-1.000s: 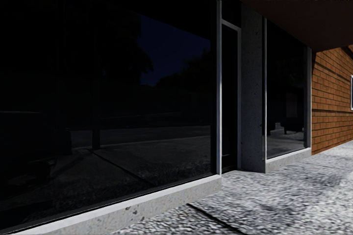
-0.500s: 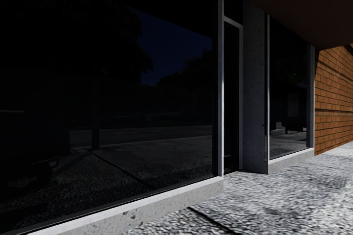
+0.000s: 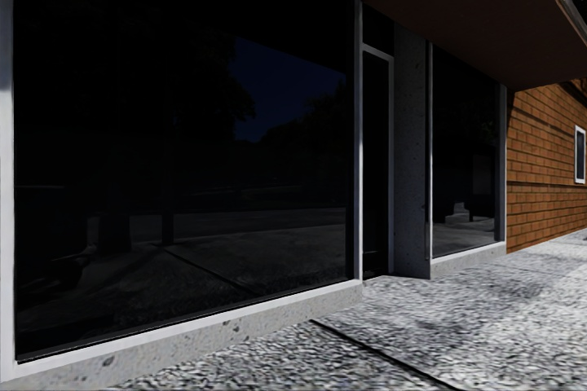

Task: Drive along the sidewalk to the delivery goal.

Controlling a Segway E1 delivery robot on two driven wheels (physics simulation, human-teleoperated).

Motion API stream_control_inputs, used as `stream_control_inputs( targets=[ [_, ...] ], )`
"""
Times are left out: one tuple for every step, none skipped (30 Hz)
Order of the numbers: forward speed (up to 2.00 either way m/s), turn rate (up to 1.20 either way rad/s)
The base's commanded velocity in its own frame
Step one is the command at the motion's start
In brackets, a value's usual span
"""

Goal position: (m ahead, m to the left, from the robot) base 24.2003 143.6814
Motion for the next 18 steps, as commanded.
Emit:
stream_control_inputs(
  targets=[
    [-0.93, 0.38],
    [-0.89, 0.40],
    [-0.89, 0.40],
    [-0.87, 0.43],
    [-0.85, 0.44],
    [-0.83, 0.45],
    [-0.83, 0.45],
    [-0.82, 0.48],
    [-0.81, 0.51],
    [-0.81, 0.52],
    [-0.81, 0.52],
    [-0.80, 0.52],
    [-0.80, 0.56],
    [-0.80, 0.58],
    [-0.80, 0.59],
    [-0.80, 0.59],
    [-0.79, 0.61],
    [-0.78, 0.63]
  ],
)
